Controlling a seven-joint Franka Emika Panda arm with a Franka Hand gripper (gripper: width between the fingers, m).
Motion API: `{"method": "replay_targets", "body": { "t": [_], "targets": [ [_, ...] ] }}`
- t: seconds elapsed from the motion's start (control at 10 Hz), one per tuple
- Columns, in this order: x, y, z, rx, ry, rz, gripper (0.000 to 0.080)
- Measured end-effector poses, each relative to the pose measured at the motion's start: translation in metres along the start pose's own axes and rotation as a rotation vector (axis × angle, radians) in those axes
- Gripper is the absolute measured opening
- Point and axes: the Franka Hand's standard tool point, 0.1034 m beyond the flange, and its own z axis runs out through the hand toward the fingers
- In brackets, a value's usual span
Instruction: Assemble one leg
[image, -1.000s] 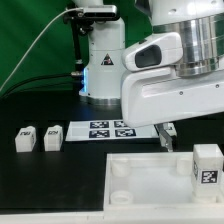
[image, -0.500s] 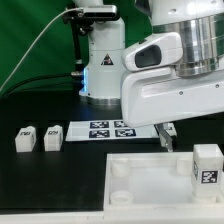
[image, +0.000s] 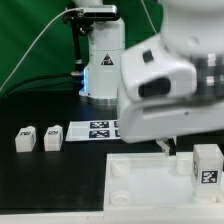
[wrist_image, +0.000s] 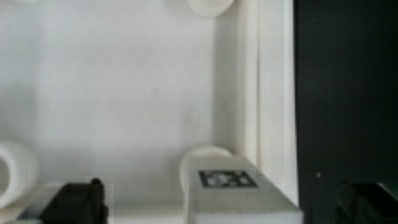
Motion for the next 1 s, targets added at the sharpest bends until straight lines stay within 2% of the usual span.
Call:
{"method": "replay_targets", "body": {
  "t": [0.1, 0.2, 0.4, 0.6, 0.8, 1.0],
  "targets": [
    [-0.002, -0.002, 0.006, -0.003, -0.082, 0.012, 0.0649],
    [0.013, -0.005, 0.002, -0.001, -0.021, 0.009, 0.0649],
    [0.015, -0.007, -0.003, 0.001, 0.028, 0.010, 0.0649],
    [0.022, -0.013, -0.016, 0.004, 0.121, -0.006, 0.0649],
    [0.029, -0.013, -0.017, -0.018, 0.162, -0.051, 0.0649],
    [0.031, -0.010, -0.014, -0.016, 0.172, -0.047, 0.0649]
  ]
}}
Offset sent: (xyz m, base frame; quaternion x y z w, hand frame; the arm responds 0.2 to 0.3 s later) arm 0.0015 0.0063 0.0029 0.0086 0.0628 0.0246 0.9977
